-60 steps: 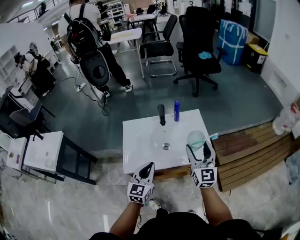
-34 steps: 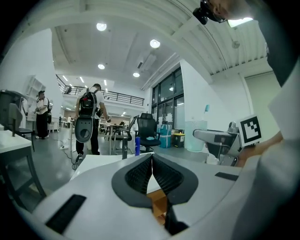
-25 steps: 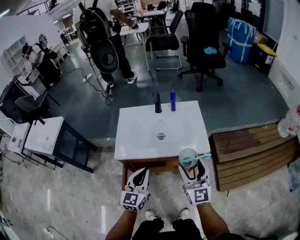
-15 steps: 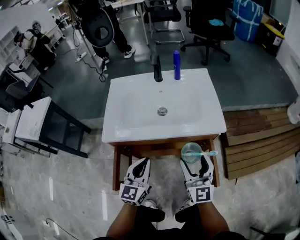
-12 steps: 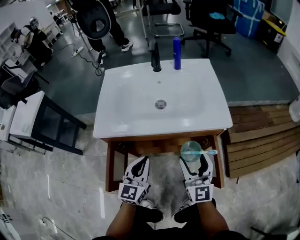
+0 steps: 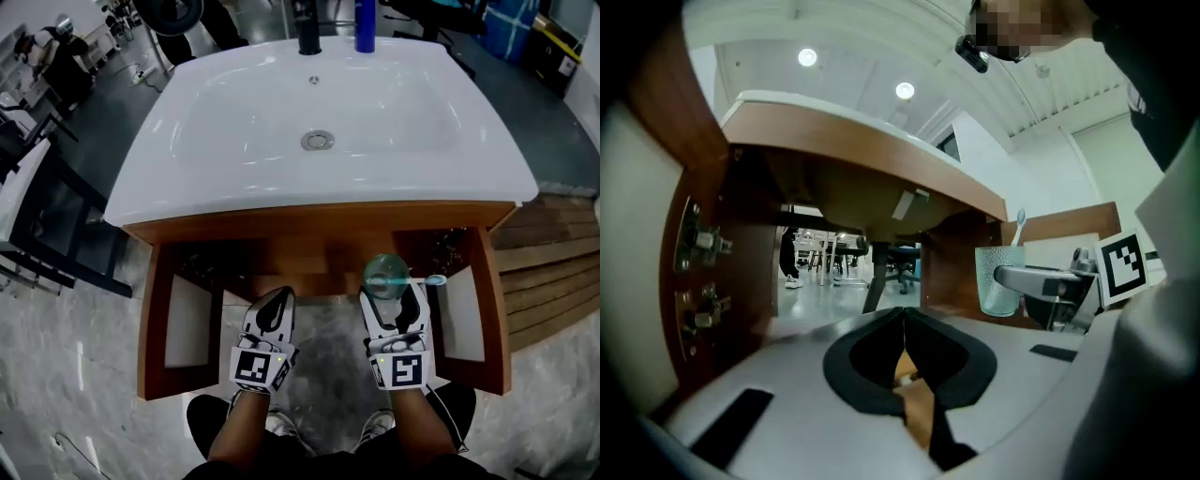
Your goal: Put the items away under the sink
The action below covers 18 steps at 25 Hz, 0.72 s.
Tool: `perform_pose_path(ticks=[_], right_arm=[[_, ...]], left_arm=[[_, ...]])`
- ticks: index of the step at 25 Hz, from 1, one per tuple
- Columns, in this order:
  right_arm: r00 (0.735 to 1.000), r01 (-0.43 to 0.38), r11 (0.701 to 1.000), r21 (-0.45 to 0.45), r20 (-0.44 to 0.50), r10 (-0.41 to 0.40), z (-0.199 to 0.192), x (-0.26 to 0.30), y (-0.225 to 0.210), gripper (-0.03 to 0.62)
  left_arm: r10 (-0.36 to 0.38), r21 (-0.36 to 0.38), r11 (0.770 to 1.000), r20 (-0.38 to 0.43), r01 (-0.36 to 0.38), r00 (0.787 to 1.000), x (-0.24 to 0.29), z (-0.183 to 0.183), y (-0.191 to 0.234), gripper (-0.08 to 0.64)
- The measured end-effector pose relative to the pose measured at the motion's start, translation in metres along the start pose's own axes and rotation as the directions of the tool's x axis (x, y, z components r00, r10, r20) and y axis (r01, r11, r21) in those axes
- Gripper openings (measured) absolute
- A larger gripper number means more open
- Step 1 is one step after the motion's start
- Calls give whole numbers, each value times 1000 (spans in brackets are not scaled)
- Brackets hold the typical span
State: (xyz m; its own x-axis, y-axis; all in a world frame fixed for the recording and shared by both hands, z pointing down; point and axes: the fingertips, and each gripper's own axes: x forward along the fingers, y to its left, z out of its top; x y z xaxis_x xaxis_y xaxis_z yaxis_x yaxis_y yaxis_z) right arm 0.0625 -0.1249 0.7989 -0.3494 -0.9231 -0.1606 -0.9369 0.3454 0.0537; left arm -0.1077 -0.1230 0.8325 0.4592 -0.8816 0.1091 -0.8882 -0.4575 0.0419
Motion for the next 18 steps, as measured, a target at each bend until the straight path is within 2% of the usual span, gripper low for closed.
perform_pose_path(ticks=[5,14,18], right_arm=[[1000,24,1000,-7,4,-24,-44,18,-6,329],[996,71,997,-37,-46,-73,-65,67,-30,328],[991,80,996,-46,-105,-85,-75,90,-37,328]], left_arm=[[18,14,1000,-7,-18,1000,7,-37,8,21],[31,11,999,-14,-31,999,-3,-52,14,21],[-2,28,1000,13,2,1000,-11,-52,7,21]])
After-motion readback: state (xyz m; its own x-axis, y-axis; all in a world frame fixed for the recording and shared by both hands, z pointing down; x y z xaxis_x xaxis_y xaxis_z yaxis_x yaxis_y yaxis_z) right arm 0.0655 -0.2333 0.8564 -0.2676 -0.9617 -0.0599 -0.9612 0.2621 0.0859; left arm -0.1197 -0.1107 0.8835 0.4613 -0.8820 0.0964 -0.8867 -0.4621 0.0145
